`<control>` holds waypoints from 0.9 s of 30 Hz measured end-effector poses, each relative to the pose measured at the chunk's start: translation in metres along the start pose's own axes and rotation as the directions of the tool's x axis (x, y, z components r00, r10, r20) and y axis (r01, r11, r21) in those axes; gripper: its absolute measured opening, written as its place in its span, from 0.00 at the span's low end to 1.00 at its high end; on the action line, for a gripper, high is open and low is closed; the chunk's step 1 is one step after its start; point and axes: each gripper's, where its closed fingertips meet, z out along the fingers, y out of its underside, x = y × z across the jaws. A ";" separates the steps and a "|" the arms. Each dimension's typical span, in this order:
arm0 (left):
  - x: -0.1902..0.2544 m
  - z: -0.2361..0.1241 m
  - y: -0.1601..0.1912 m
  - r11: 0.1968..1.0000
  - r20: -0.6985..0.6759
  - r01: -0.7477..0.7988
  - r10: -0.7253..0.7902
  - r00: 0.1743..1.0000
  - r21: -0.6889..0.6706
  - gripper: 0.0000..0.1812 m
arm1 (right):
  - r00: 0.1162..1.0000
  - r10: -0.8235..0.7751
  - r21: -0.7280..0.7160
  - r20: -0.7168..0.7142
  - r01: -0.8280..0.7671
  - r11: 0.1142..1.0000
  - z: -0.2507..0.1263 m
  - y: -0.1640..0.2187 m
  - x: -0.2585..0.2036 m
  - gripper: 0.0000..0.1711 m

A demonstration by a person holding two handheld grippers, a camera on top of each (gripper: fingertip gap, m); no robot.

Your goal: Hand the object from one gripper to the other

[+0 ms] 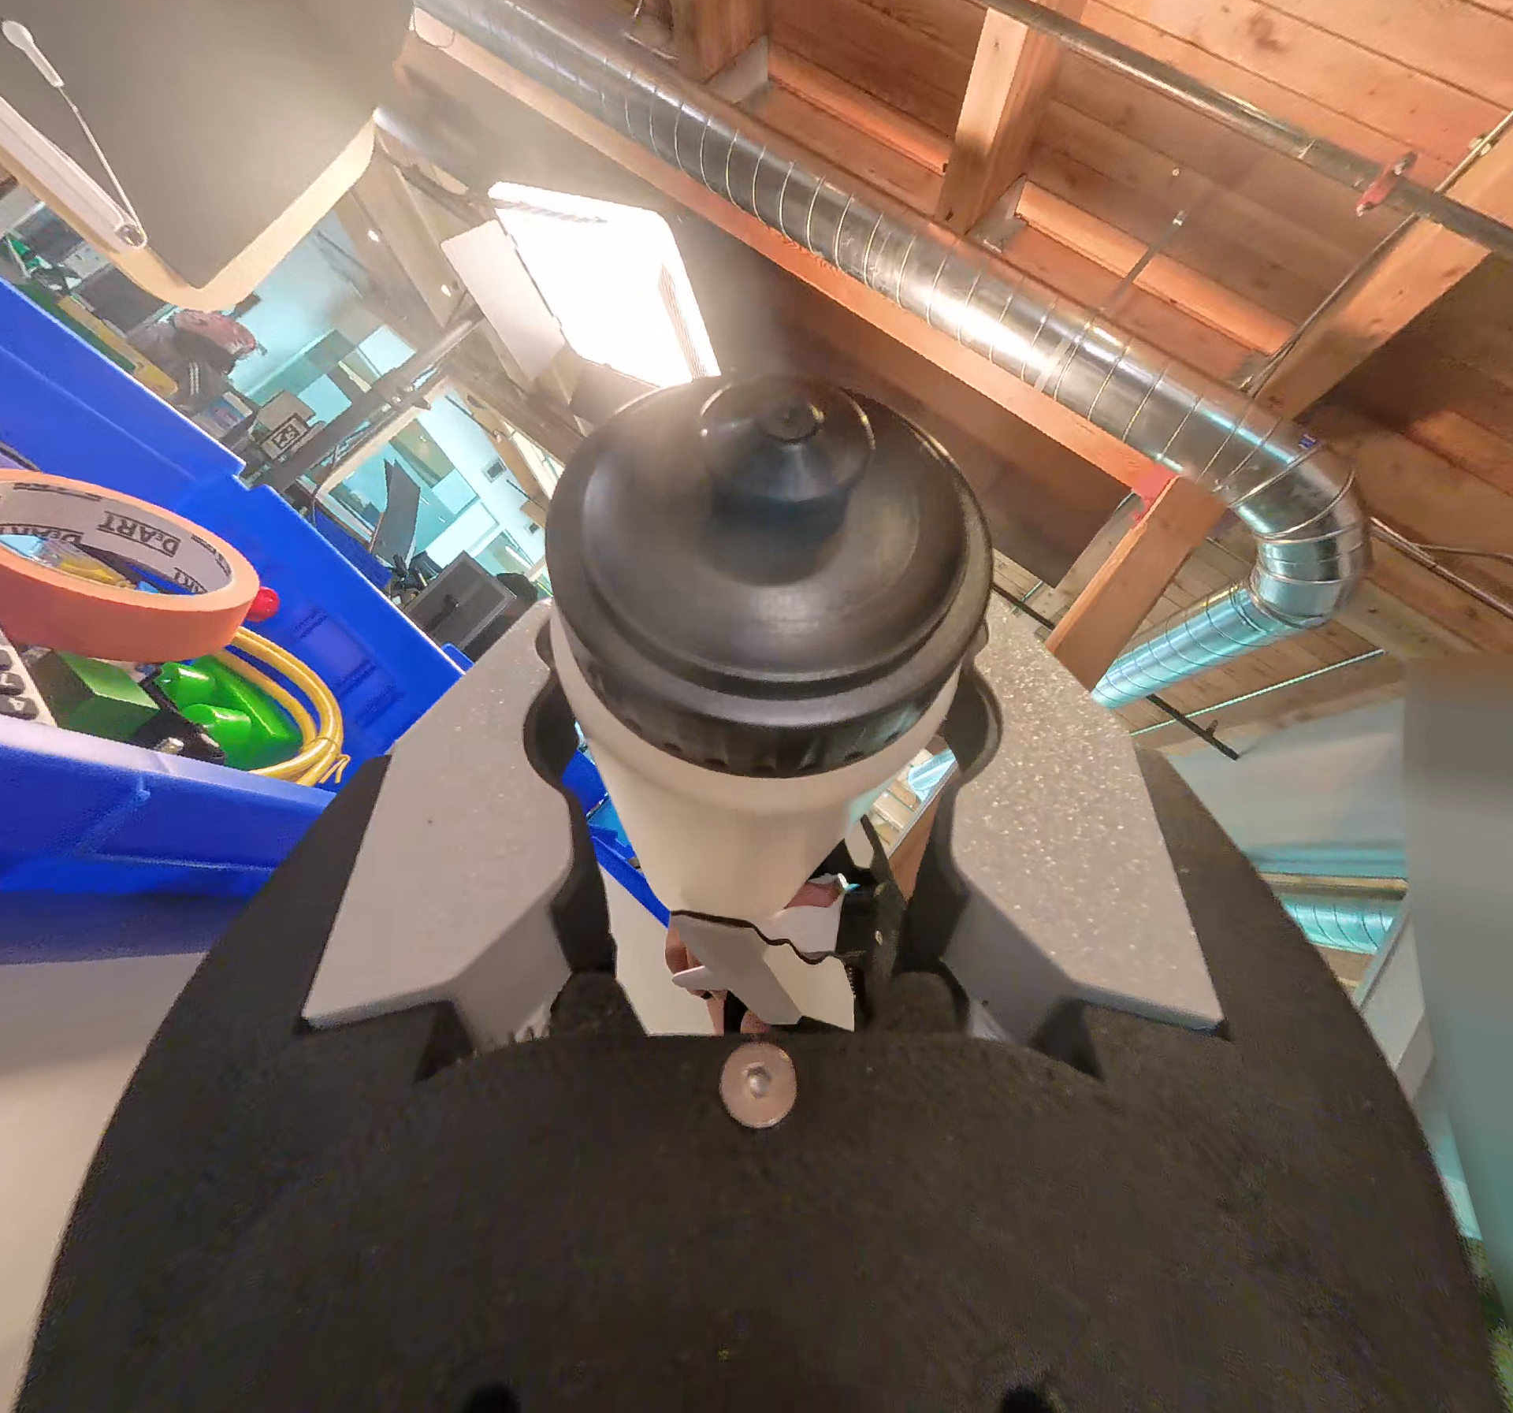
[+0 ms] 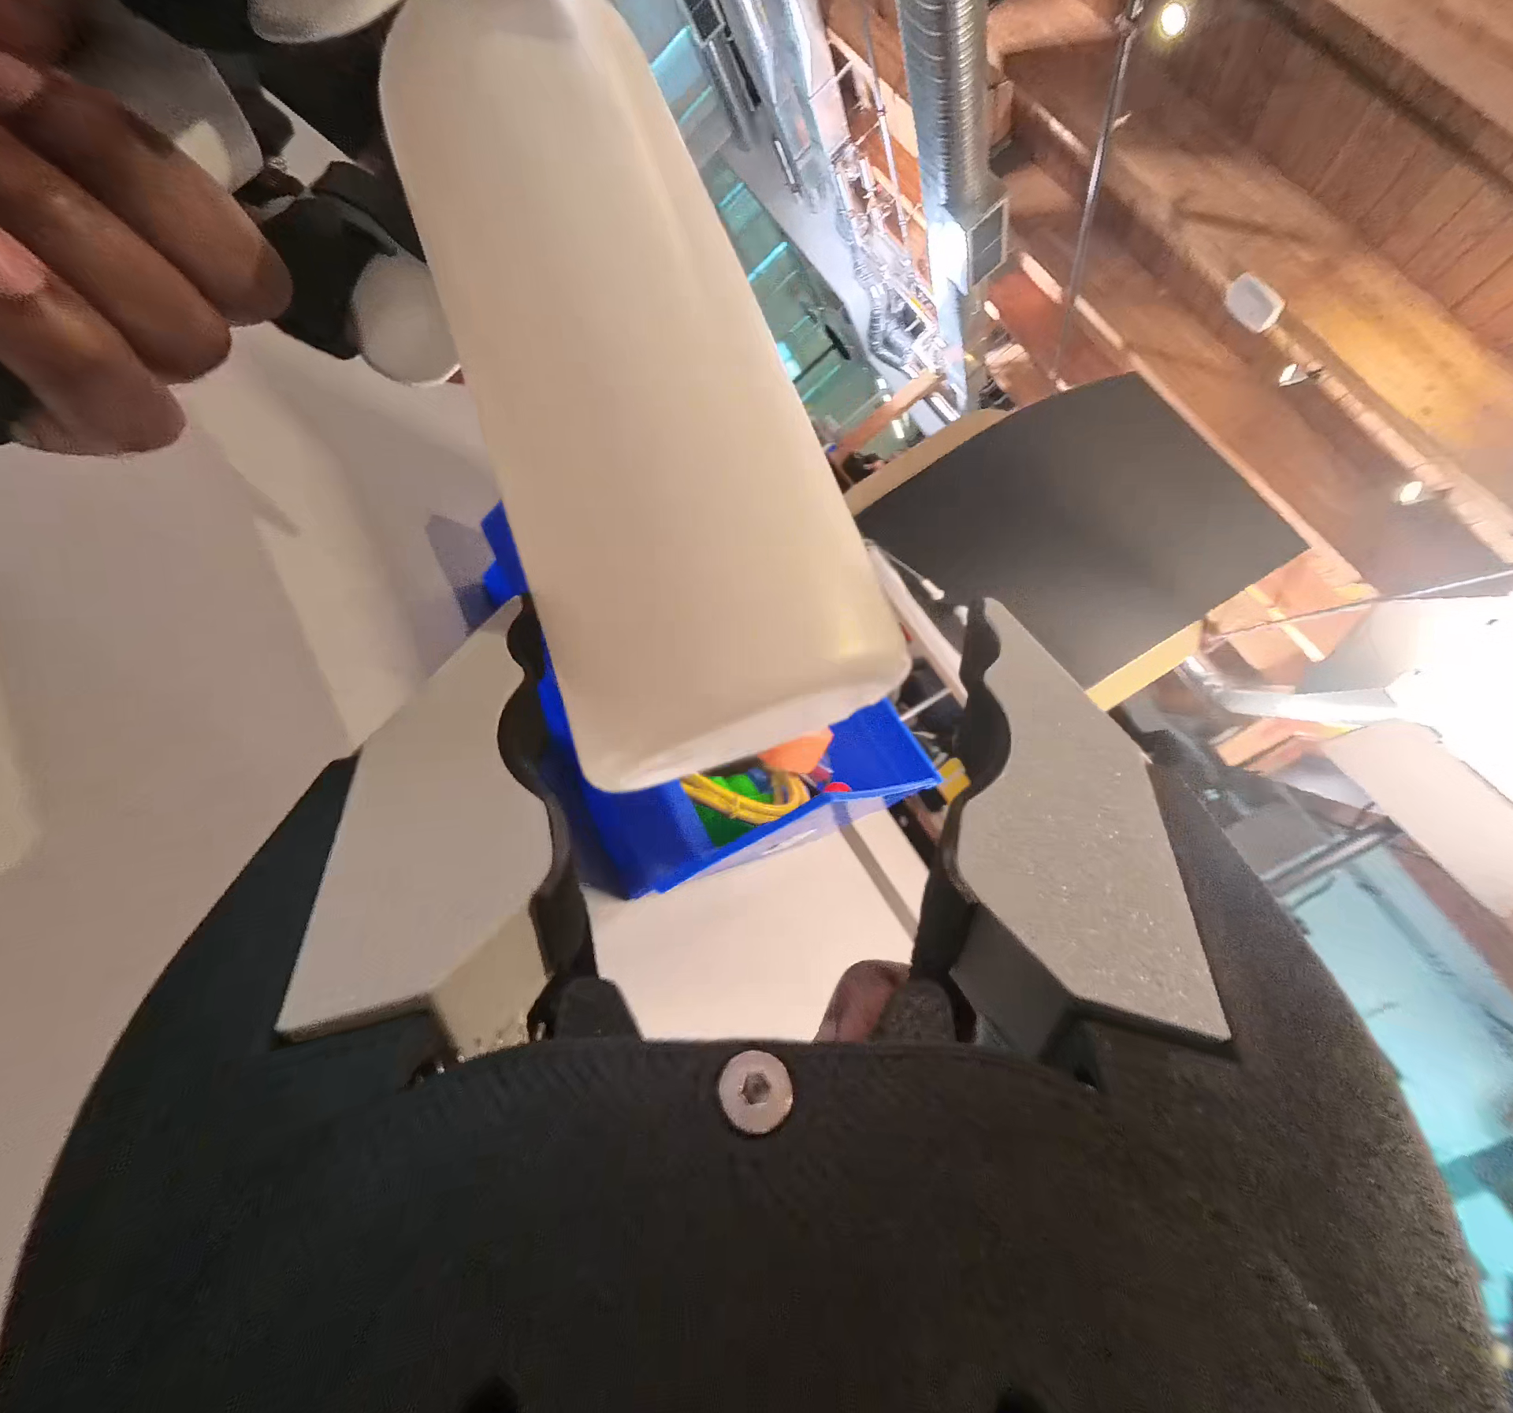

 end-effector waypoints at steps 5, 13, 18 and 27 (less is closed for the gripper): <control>0.000 -0.001 0.004 0.995 -0.024 0.048 -0.050 0.998 -0.082 0.51 | 0.997 0.028 0.023 0.073 -0.030 0.999 -0.003 -0.002 -0.008 0.63; 0.000 0.003 0.018 0.980 -0.054 0.142 -0.151 0.987 -0.137 0.51 | 0.992 -0.013 0.036 0.129 0.008 0.999 -0.002 -0.007 -0.024 0.63; -0.003 0.003 0.019 0.977 -0.041 0.162 -0.169 0.985 -0.138 0.51 | 0.991 -0.029 0.044 0.131 0.023 0.999 -0.003 -0.009 -0.027 0.62; -0.007 0.006 0.014 0.994 0.019 0.049 -0.048 0.999 -0.096 0.51 | 0.986 -0.167 0.040 0.024 0.166 0.985 -0.006 -0.012 -0.016 0.61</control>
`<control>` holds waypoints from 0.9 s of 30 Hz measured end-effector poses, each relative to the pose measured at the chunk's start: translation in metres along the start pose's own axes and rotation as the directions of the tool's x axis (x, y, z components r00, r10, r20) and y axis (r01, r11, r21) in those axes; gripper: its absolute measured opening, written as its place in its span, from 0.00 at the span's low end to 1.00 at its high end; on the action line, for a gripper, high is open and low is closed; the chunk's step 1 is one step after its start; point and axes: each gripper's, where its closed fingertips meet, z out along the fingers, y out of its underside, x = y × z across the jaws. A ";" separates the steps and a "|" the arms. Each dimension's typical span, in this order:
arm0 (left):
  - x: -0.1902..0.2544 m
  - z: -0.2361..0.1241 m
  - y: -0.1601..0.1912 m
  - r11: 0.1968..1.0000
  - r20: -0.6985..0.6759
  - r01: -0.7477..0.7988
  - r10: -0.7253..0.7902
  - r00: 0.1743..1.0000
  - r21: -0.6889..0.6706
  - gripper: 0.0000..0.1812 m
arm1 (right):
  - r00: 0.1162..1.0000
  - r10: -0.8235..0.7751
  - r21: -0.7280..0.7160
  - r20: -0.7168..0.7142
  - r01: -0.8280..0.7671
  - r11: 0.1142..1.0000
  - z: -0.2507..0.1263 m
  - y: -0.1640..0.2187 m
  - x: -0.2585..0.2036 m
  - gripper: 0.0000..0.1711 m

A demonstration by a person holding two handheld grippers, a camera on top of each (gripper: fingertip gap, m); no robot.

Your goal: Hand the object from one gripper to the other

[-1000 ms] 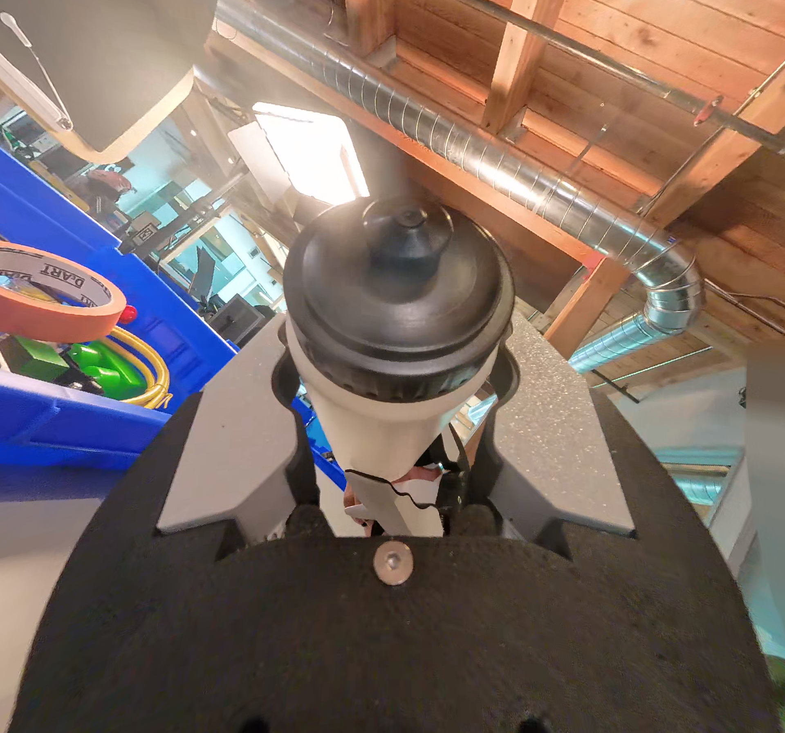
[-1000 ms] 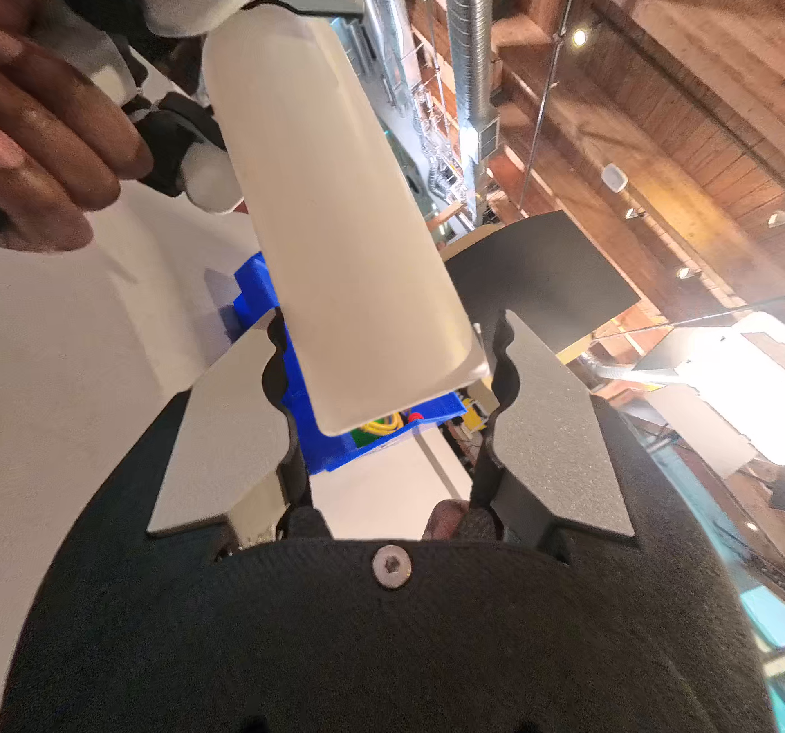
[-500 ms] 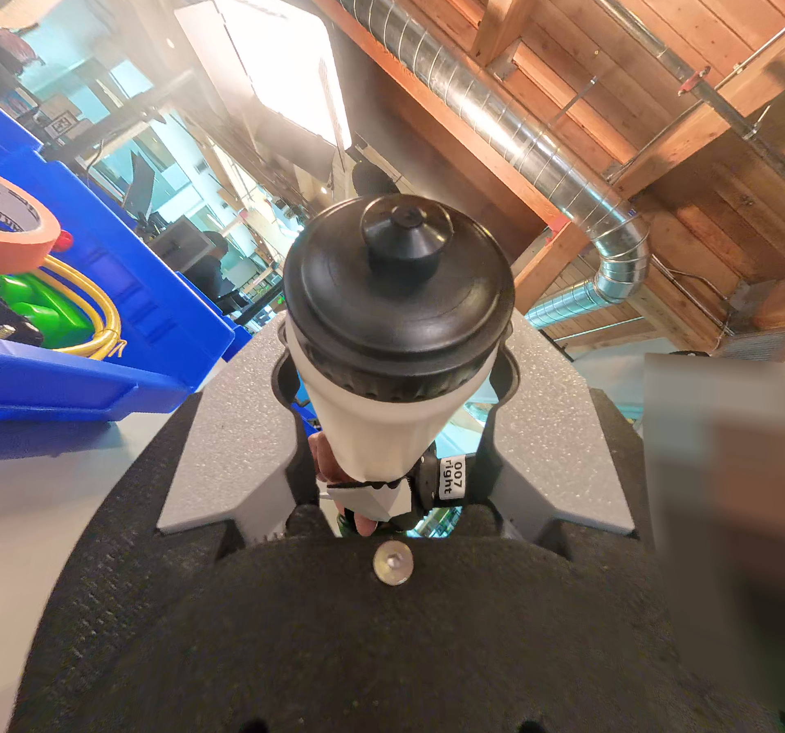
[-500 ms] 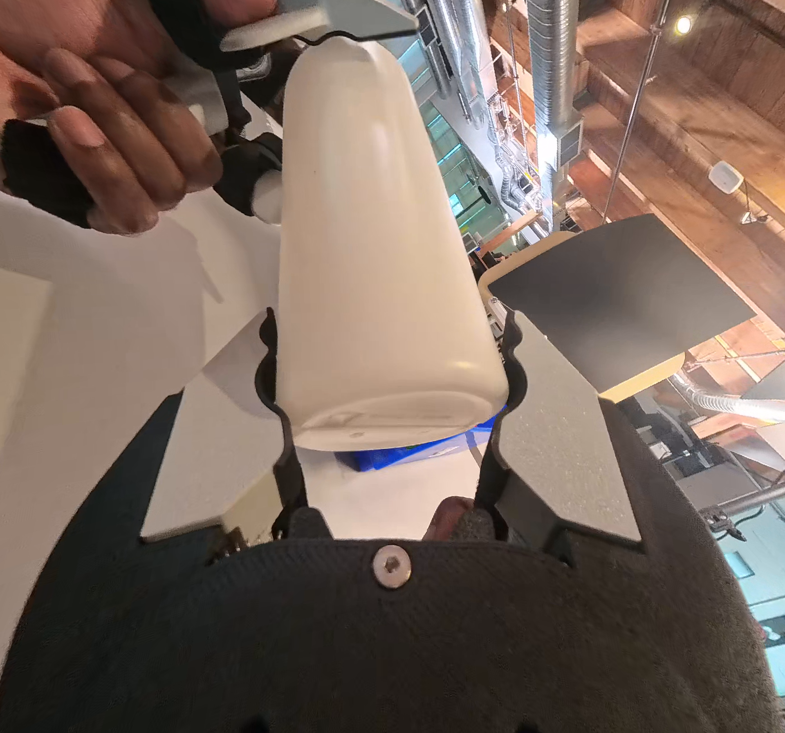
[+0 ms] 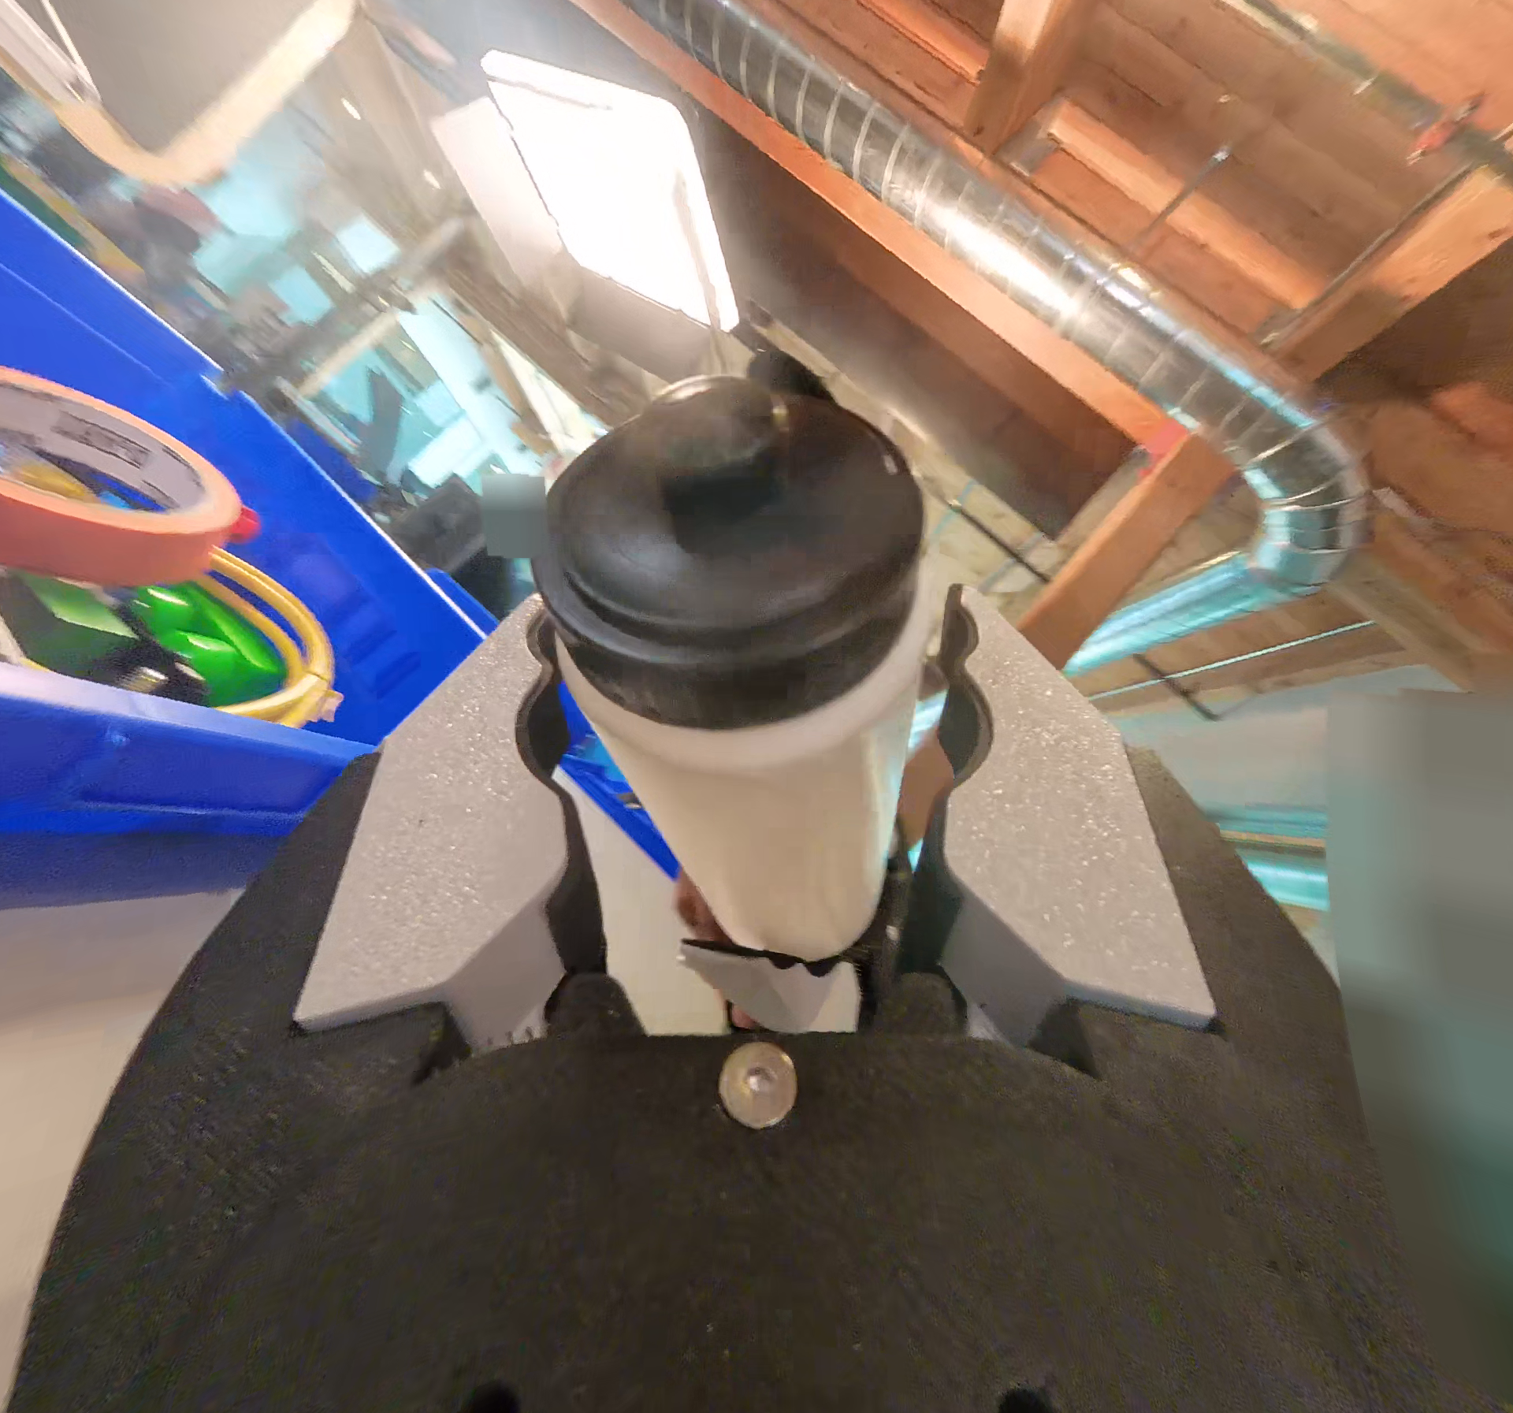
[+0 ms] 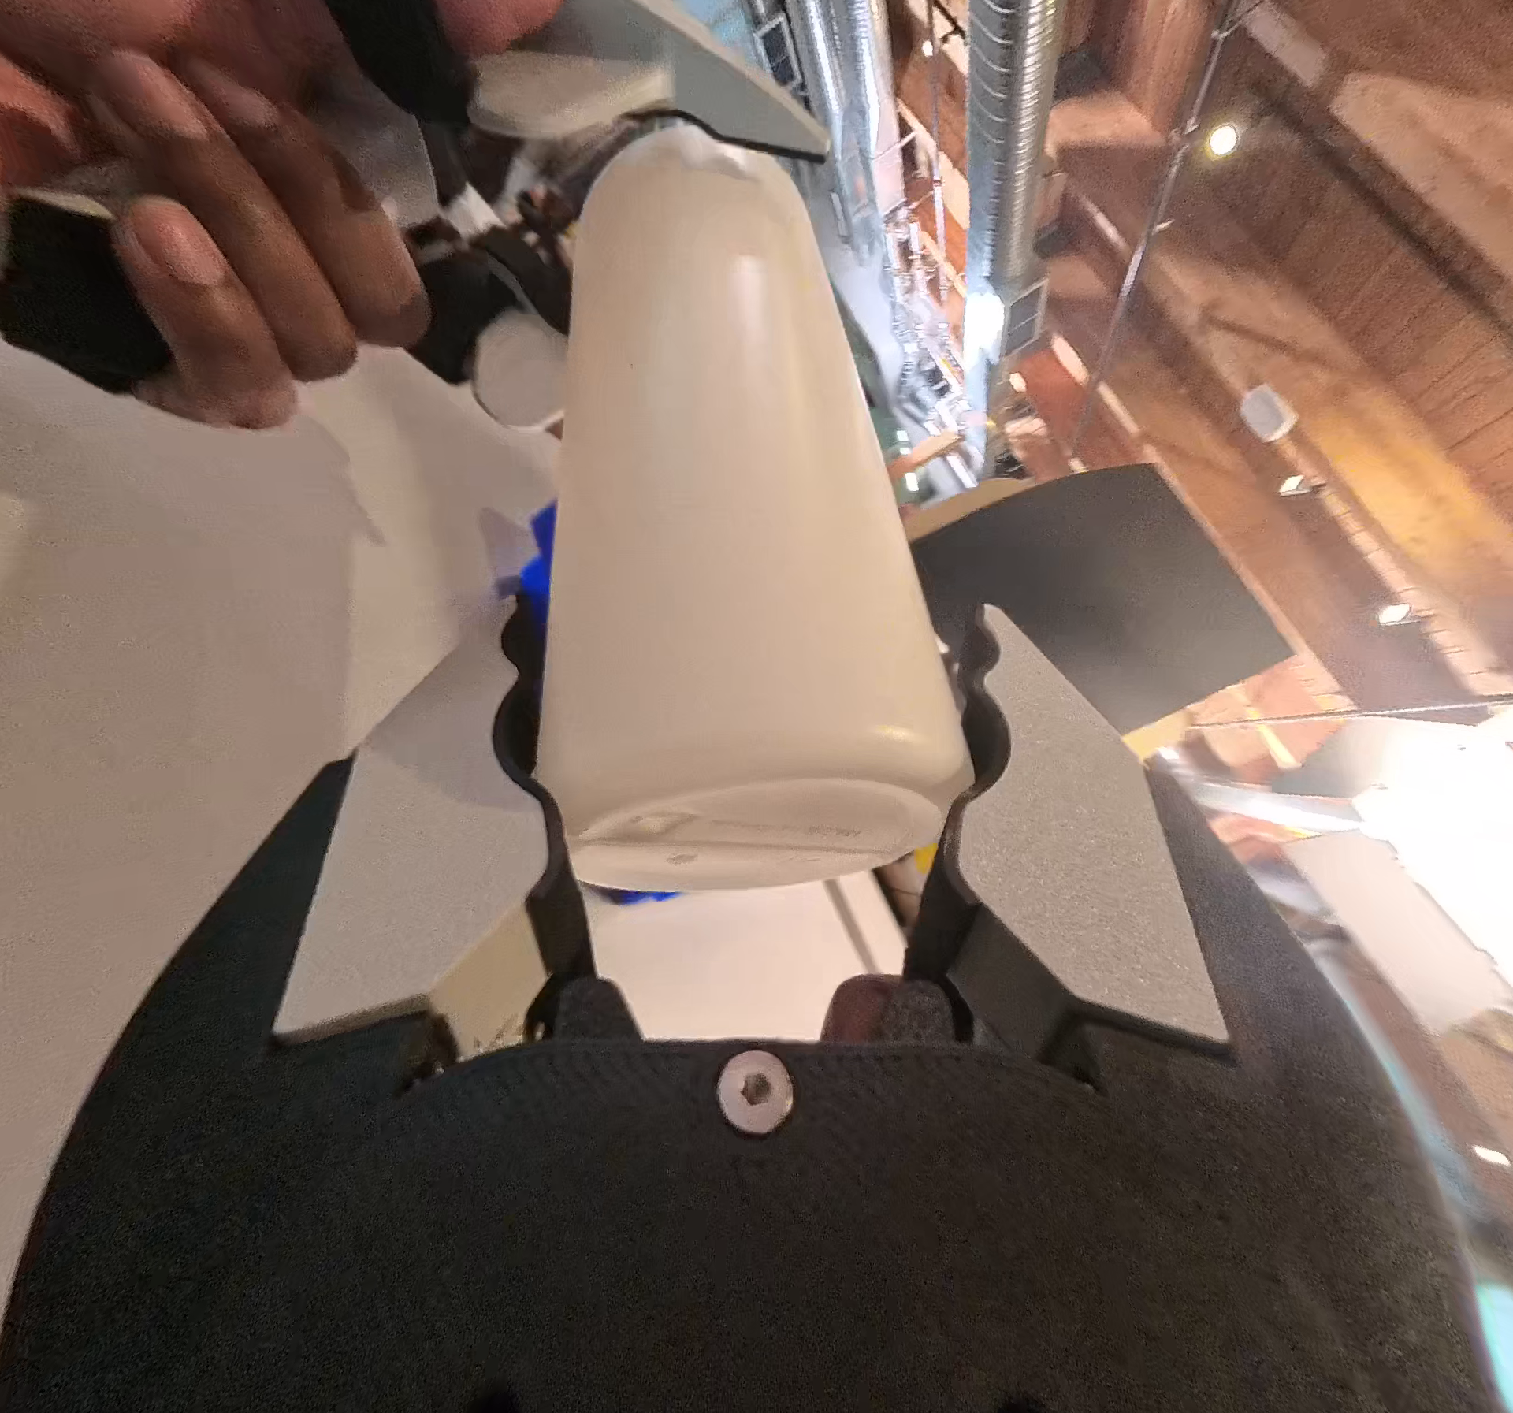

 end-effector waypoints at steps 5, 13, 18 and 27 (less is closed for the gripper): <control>-0.002 0.002 -0.001 0.986 0.092 -0.165 0.165 0.982 -0.011 0.60 | 0.947 -0.260 -0.061 -0.190 0.253 0.966 -0.004 -0.004 0.019 0.61; 0.006 -0.003 -0.012 0.762 0.240 -0.638 0.644 0.727 -0.111 0.67 | 0.881 -0.340 -0.081 -0.329 0.332 0.940 -0.015 -0.008 0.042 0.61; 0.018 -0.021 -0.041 0.172 0.335 -0.939 0.940 0.065 -0.298 0.67 | 0.963 -0.035 0.028 -0.268 0.044 0.999 -0.021 0.005 0.056 0.61; 0.053 0.000 0.009 -0.552 0.131 -0.798 0.797 -0.590 -0.241 0.66 | 0.758 0.612 0.115 0.227 -0.645 0.756 -0.023 0.000 0.034 0.61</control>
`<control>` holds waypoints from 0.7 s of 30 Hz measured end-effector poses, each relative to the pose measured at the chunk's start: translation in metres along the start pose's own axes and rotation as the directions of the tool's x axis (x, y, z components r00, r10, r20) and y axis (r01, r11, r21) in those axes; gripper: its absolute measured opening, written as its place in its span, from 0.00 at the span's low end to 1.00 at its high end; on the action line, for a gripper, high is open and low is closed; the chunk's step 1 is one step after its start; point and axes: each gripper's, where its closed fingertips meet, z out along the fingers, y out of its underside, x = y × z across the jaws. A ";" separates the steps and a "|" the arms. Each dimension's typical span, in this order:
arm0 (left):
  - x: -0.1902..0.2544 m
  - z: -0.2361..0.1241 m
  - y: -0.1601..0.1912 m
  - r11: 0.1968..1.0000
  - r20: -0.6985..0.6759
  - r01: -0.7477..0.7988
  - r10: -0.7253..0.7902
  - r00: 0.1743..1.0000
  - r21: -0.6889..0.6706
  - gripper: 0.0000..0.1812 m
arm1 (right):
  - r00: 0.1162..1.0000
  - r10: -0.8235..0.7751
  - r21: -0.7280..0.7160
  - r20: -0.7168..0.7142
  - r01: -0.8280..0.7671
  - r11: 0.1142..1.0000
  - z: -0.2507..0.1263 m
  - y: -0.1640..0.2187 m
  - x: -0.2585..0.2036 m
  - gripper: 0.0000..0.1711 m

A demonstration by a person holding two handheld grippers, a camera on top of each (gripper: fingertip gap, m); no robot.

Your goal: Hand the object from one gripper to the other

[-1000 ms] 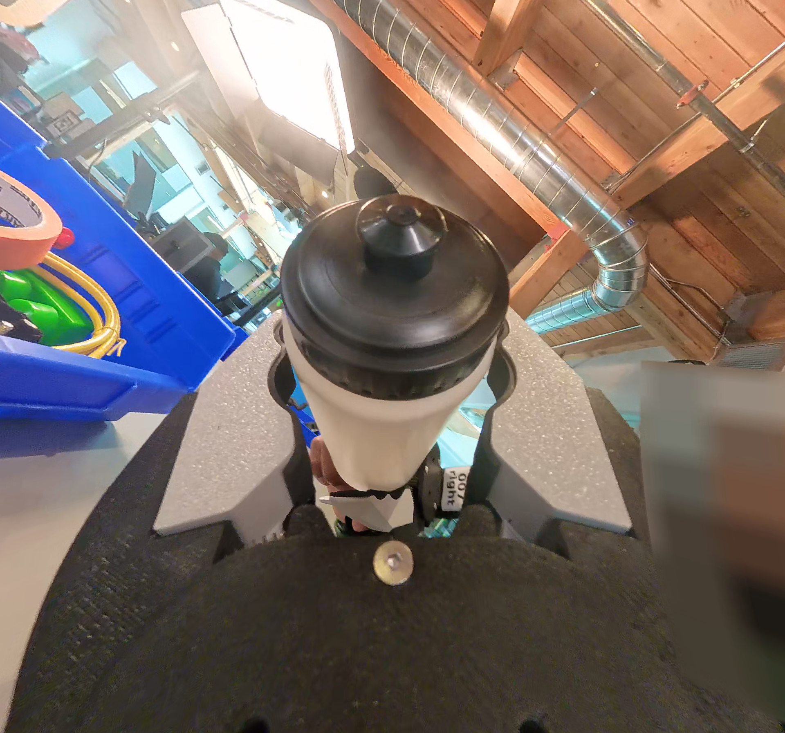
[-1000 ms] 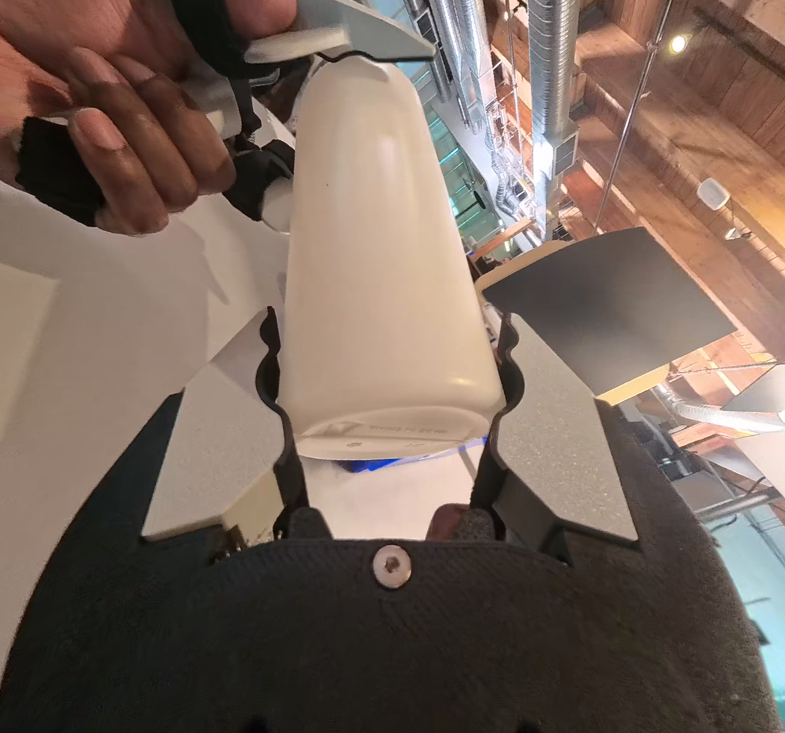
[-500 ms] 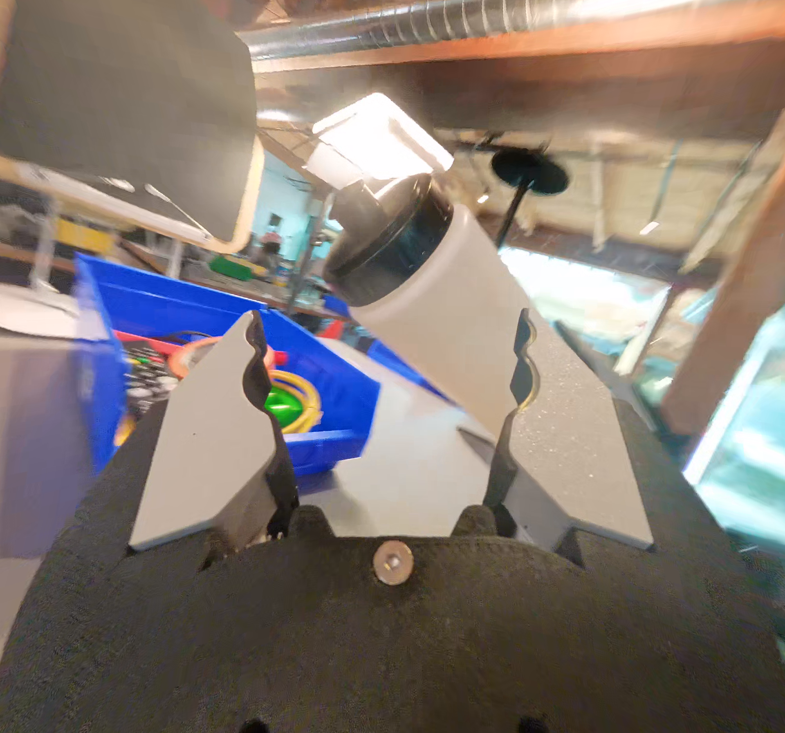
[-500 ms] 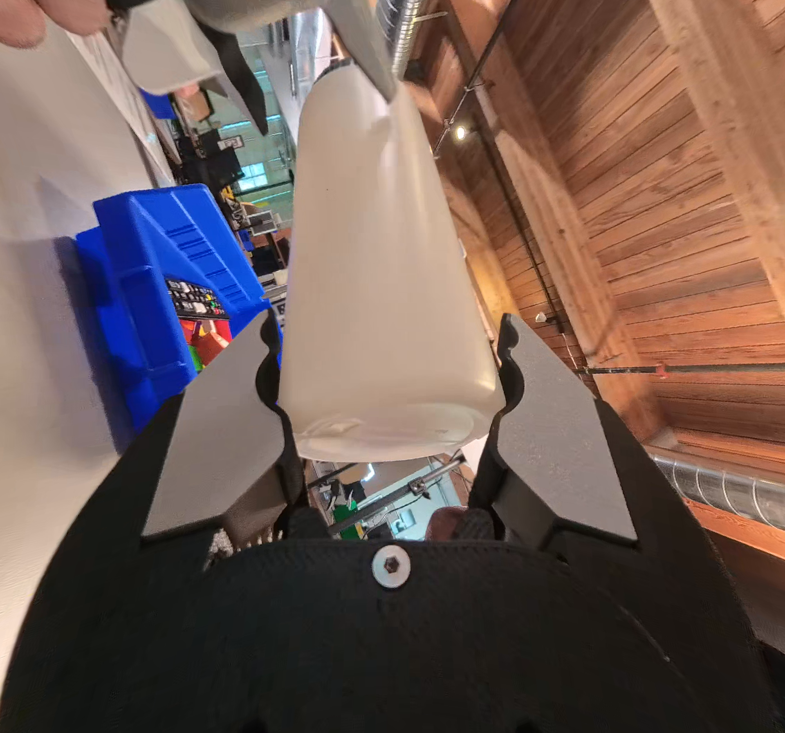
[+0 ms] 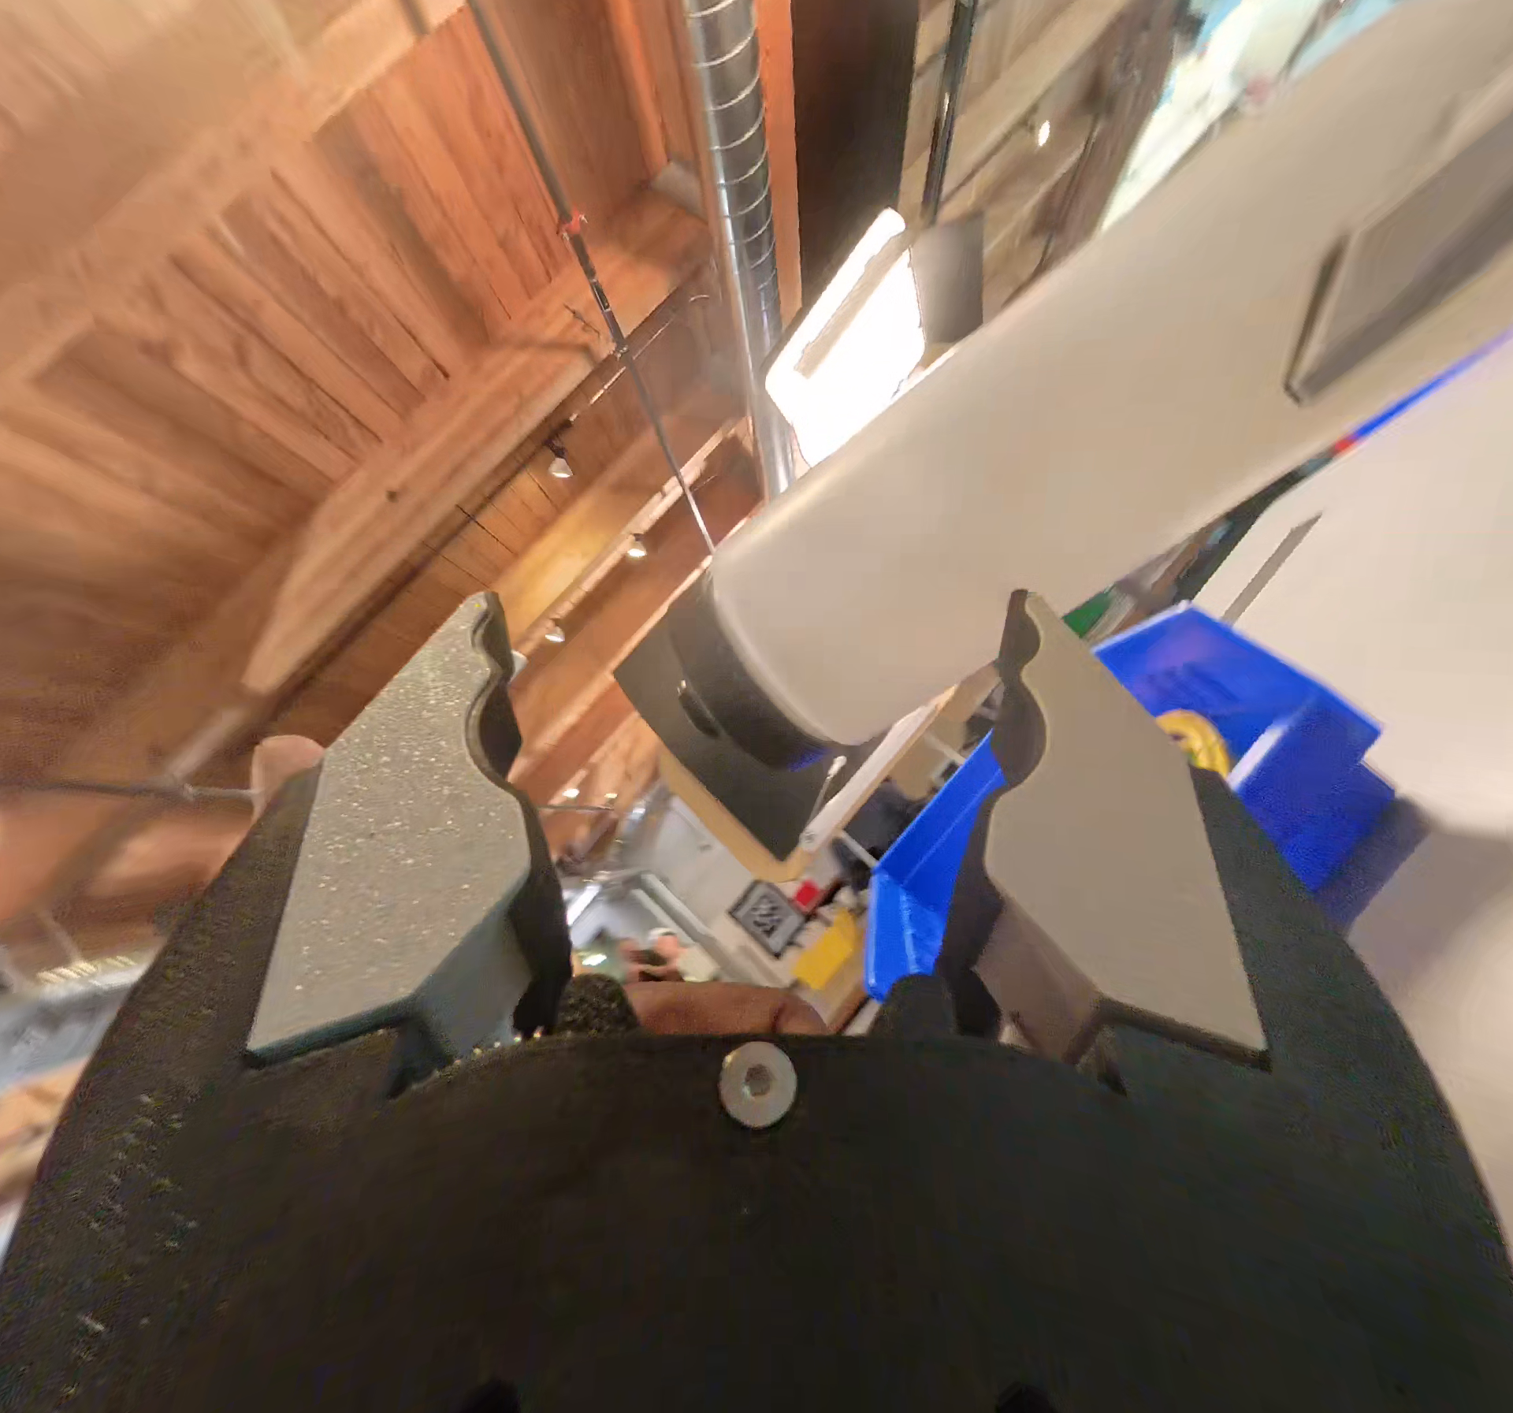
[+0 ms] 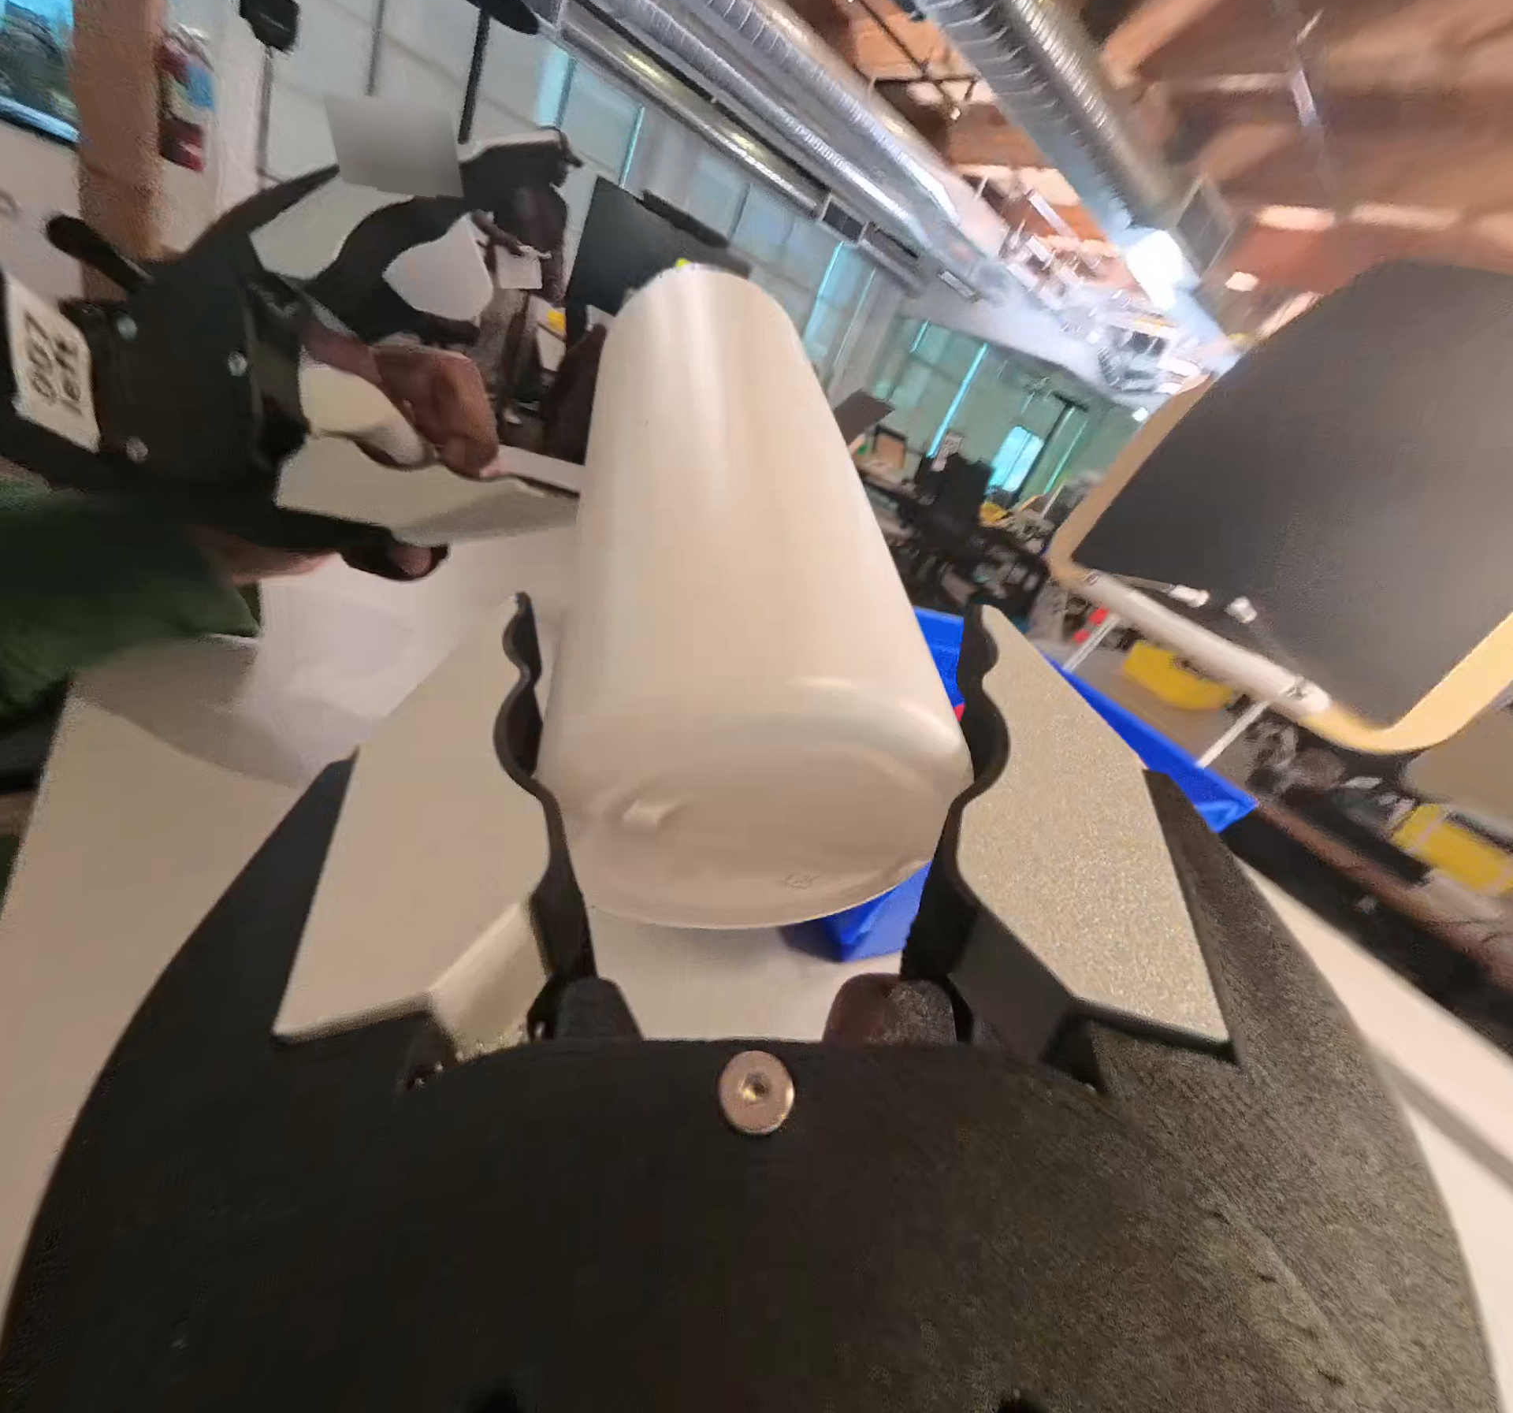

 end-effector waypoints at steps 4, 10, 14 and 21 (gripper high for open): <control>0.032 0.004 0.013 0.988 -0.103 -0.143 0.137 0.985 -0.058 0.65 | 0.992 0.123 -0.023 -0.003 -0.123 0.992 0.001 0.007 0.008 0.60; 0.099 0.002 0.038 0.971 -0.380 -0.188 0.119 0.917 -0.150 0.68 | 0.993 0.116 -0.113 0.009 -0.114 0.987 0.009 0.023 0.000 0.58; 0.112 -0.005 0.054 0.963 -0.452 -0.127 0.006 0.892 -0.237 0.67 | 0.993 0.106 -0.117 0.053 -0.100 0.988 0.016 0.022 -0.015 0.57; 0.142 -0.025 0.095 0.879 -0.590 -0.286 0.007 0.807 -0.381 0.59 | 0.979 0.003 -0.077 0.204 0.013 0.997 0.025 0.014 -0.062 0.57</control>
